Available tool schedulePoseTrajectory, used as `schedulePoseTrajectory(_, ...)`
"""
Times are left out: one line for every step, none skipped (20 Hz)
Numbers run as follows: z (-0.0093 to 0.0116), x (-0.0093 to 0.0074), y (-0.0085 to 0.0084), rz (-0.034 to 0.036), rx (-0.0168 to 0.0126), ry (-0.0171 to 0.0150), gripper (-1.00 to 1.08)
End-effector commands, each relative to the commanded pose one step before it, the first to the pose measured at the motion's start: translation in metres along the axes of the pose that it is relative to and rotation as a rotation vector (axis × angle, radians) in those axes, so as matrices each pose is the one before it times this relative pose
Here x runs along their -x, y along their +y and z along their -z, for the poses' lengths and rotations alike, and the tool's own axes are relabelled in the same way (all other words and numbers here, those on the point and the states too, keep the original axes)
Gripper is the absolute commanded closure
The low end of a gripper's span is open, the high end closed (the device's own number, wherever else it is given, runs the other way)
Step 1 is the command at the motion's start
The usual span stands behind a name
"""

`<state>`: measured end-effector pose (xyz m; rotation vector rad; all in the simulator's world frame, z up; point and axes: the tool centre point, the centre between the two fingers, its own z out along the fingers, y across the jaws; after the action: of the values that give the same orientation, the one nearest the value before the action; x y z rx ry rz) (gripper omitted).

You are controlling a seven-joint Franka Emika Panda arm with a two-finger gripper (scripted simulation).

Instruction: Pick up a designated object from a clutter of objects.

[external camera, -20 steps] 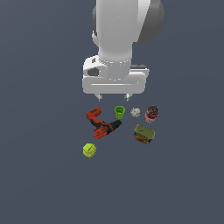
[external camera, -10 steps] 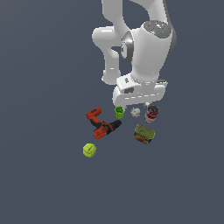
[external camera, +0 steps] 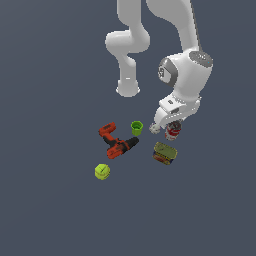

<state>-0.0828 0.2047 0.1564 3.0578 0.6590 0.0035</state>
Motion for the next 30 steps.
schedulePoseTrajectory(-0.01163,0.00642,-0.01997,0.03553,-0.00489,0.00135,-0.92)
schedulePoseTrajectory(-0.00359,0.00208,-0.0063,0.01126,-0.00171,0.00001,-0.92)
schedulePoseTrajectory(-0.00315,0.00186,-0.00555,0.00993,-0.00158,0.0,-0.92)
schedulePoseTrajectory(-0.00271,0.00164,-0.0048,0.00859,-0.00141,0.0,-0.92)
schedulePoseTrajectory(-0.00228,0.0014,-0.00408,0.0073,-0.00124,0.0,-0.92)
schedulePoseTrajectory(-0.00185,0.00116,-0.00333,0.00597,-0.00103,0.0,-0.92)
schedulePoseTrajectory(-0.00144,0.00091,-0.00258,0.00461,-0.00081,-0.00001,-0.92)
schedulePoseTrajectory(-0.00102,0.00065,-0.00186,0.00333,-0.0006,0.0,-0.92)
schedulePoseTrajectory(-0.00061,0.00039,-0.00108,0.00192,-0.00035,0.0,-0.92)
schedulePoseTrajectory(-0.0002,0.00013,-0.00038,0.00068,-0.00012,0.0,-0.92)
schedulePoseTrajectory(0.00094,-0.00052,0.00161,-0.00272,0.00057,-0.00092,-0.92)
schedulePoseTrajectory(-0.00028,0.00002,-0.00001,0.0,0.0,0.0,-0.92)
schedulePoseTrajectory(-0.00084,0.00004,-0.00002,0.0,0.0,0.0,-0.92)
schedulePoseTrajectory(-0.00141,0.00007,-0.00003,0.0,0.0,0.0,-0.92)
schedulePoseTrajectory(-0.00198,0.0001,-0.00005,0.0,0.0,0.0,-0.92)
schedulePoseTrajectory(-0.0025,0.00014,-0.00028,0.00055,-0.00041,0.00009,-0.92)
schedulePoseTrajectory(-0.00311,0.00014,-0.00007,0.0,0.0,0.0,-0.92)
schedulePoseTrajectory(-0.00358,0.00017,-0.00038,0.00076,-0.00059,0.00014,-0.92)
schedulePoseTrajectory(-0.00418,0.00016,-0.00008,0.0,0.0,0.0,-0.92)
schedulePoseTrajectory(-0.00462,0.00017,-0.00031,0.00056,-0.00039,0.00012,-0.92)
schedulePoseTrajectory(-0.00502,0.00014,-0.00007,0.0,0.0,0.0,-0.92)
schedulePoseTrajectory(-0.00451,0.00011,-0.00031,0.00061,-0.00029,0.00014,-0.92)
schedulePoseTrajectory(-0.00403,0.00006,-0.00002,0.0,0.0,0.0,-0.92)
schedulePoseTrajectory(-0.00347,0.00003,0.0,0.0,0.0,0.0,-0.92)
schedulePoseTrajectory(-0.00284,0.00003,-0.00031,0.00067,0.00004,0.00015,-0.92)
schedulePoseTrajectory(-0.00237,0.0,0.00002,0.0,0.0,0.0,-0.92)
schedulePoseTrajectory(-0.00183,-0.00001,0.00003,0.0,0.0,0.0,-0.92)
schedulePoseTrajectory(-0.0013,-0.00001,0.00002,0.0,0.0,0.0,-0.92)
schedulePoseTrajectory(-0.00078,-0.00001,0.00001,0.0,0.0,0.0,-0.92)
schedulePoseTrajectory(-0.00026,0.0,0.00001,0.0,0.0,0.0,-0.92)
